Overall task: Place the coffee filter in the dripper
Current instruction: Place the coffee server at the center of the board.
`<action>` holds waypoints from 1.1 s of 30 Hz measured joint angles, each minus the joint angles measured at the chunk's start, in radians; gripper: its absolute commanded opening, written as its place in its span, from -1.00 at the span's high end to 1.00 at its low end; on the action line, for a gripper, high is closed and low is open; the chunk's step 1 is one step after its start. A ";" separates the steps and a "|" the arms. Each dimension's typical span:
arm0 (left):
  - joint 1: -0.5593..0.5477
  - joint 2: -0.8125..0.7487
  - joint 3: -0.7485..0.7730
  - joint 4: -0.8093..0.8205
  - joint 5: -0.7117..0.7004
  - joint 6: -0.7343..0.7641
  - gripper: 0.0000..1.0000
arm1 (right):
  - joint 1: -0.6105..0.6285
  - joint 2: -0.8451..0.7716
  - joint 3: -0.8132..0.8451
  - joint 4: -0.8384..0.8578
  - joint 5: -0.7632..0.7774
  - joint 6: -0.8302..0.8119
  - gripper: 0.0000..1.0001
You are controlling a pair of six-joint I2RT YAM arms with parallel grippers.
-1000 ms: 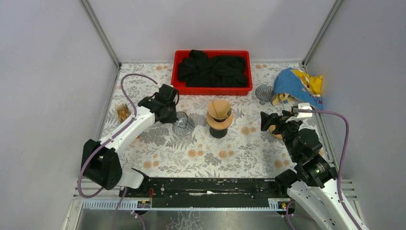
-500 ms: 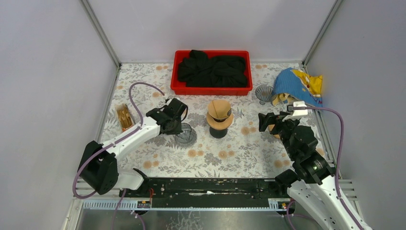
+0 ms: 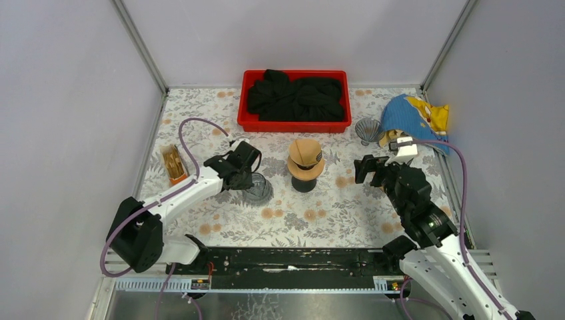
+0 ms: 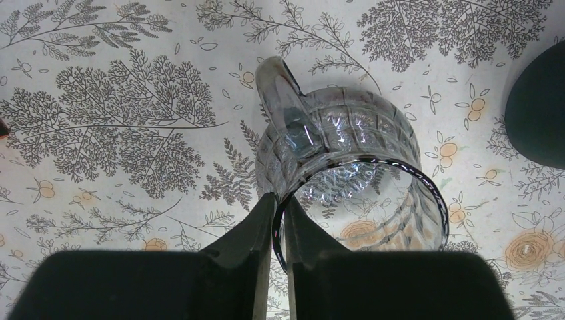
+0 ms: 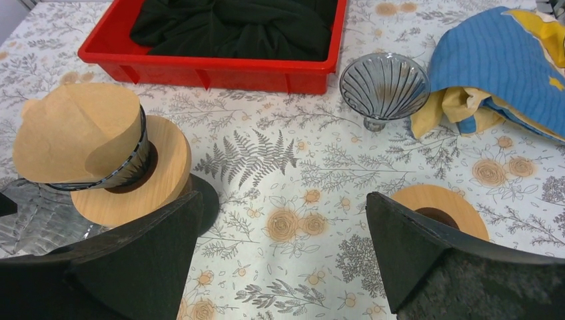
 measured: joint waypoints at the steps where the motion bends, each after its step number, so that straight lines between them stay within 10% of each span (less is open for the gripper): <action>1: 0.000 -0.002 -0.002 0.002 -0.003 0.000 0.62 | 0.000 0.007 0.001 -0.004 0.000 0.003 -0.98; 33: -0.002 -0.153 -0.062 0.064 0.080 -0.007 0.07 | 0.000 0.187 0.060 -0.116 0.047 0.098 -0.98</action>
